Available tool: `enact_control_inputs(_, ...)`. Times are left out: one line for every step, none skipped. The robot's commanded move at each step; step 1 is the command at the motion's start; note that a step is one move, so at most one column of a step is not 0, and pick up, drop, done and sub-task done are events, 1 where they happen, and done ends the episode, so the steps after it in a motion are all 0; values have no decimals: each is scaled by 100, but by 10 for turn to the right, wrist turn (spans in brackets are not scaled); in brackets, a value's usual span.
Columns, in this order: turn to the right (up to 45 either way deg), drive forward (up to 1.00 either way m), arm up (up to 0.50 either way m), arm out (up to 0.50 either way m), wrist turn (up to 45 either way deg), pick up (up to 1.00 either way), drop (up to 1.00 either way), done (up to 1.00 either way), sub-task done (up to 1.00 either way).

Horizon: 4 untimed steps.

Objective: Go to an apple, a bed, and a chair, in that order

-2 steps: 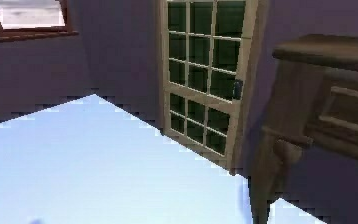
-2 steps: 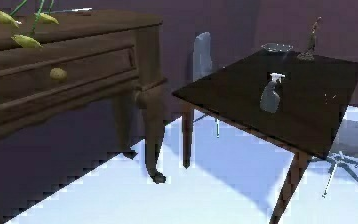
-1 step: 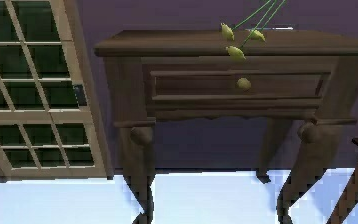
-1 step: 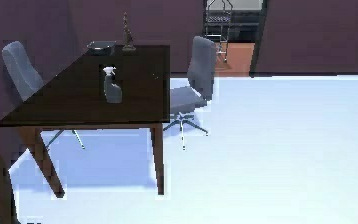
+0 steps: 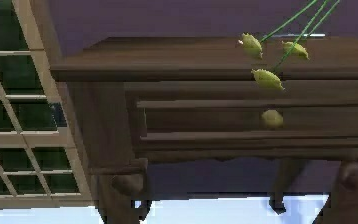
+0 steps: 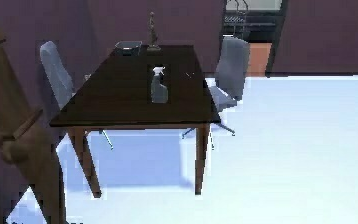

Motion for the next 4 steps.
enact_control_inputs(-450,0,0,0,0,0,0,0,0)
enact_control_inputs(-390,0,0,0,0,0,0,0,0)
enact_control_inputs(0,100,0,0,0,0,0,0,0)
enact_control_inputs(0,35,0,0,0,0,0,0,0)
